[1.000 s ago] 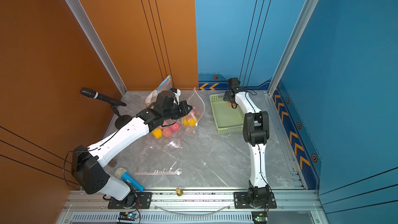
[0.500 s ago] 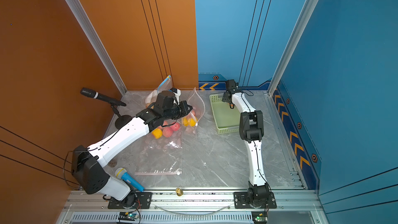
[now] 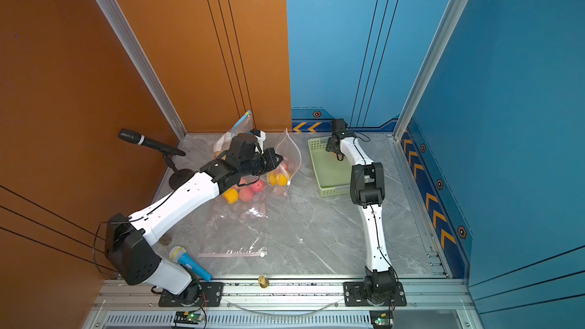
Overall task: Place the peach in a zip-top bag and seal the zipper
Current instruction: Pick up the peach from the basket.
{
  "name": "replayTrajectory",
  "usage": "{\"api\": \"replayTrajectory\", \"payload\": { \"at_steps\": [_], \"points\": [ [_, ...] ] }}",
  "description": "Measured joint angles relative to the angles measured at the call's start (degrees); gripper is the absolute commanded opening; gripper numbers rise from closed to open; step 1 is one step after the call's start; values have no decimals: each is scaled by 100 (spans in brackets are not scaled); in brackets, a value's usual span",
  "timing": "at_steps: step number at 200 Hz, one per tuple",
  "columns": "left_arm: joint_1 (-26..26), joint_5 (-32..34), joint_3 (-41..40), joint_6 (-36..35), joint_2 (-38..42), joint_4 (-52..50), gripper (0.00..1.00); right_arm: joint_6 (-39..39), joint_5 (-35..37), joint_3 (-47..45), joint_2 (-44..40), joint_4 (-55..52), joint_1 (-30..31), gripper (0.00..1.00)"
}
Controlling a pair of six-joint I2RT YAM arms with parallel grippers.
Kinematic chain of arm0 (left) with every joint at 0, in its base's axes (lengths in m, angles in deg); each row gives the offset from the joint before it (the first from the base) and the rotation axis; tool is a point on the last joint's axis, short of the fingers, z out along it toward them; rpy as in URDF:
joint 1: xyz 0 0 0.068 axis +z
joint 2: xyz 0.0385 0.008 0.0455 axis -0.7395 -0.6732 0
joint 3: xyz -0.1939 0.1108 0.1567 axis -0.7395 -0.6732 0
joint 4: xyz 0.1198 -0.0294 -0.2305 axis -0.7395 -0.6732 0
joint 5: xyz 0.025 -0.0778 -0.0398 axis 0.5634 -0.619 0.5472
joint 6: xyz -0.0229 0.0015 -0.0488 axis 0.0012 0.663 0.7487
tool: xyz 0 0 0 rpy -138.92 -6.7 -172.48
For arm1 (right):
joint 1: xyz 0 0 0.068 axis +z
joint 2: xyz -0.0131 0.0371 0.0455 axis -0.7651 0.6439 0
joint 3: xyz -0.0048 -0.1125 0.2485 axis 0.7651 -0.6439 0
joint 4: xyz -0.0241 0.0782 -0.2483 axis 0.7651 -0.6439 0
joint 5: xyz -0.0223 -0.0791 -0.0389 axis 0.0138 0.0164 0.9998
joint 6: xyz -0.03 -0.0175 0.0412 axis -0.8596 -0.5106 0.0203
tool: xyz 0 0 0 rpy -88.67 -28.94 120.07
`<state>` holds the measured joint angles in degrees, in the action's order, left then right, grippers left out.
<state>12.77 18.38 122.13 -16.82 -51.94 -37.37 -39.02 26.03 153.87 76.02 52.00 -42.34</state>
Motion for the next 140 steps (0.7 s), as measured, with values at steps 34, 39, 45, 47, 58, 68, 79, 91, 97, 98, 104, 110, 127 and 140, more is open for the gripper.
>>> {"api": "replayTrajectory", "payload": {
  "at_steps": [34,39,45,47,58,68,79,91,97,98,104,110,127,140],
  "points": [
    [0,0,0,0,0,2,0,-35,-173,52,37,0,-42,56],
    [0,0,0,0,0,0,0,-37,-197,52,37,0,-42,55],
    [0,0,0,0,0,0,0,-42,-225,52,37,0,-44,54],
    [0,0,0,0,0,0,0,-42,-234,52,37,0,-46,54],
    [0,0,0,0,0,0,0,-57,-258,46,35,2,-46,52],
    [0,0,0,0,0,0,0,-70,-280,-22,-4,22,-42,51],
    [0,0,0,0,0,0,0,-83,-328,-197,-120,31,-37,50],
    [0,0,0,0,0,0,0,-85,-367,-533,-358,57,-11,49],
    [0,2,0,0,0,0,0,-87,-382,-732,-507,59,4,49],
    [0,0,0,0,0,0,0,-87,-387,-754,-527,57,7,48],
    [0,0,0,0,0,0,0,-92,-393,-962,-691,76,28,47],
    [0,0,0,0,0,0,0,-105,-422,-1165,-874,90,52,47],
    [0,-2,0,0,0,0,0,-125,-503,-1705,-1432,146,133,45],
    [0,-20,0,0,0,0,0,-125,-566,-2138,-1941,223,203,44]
  ]
}}
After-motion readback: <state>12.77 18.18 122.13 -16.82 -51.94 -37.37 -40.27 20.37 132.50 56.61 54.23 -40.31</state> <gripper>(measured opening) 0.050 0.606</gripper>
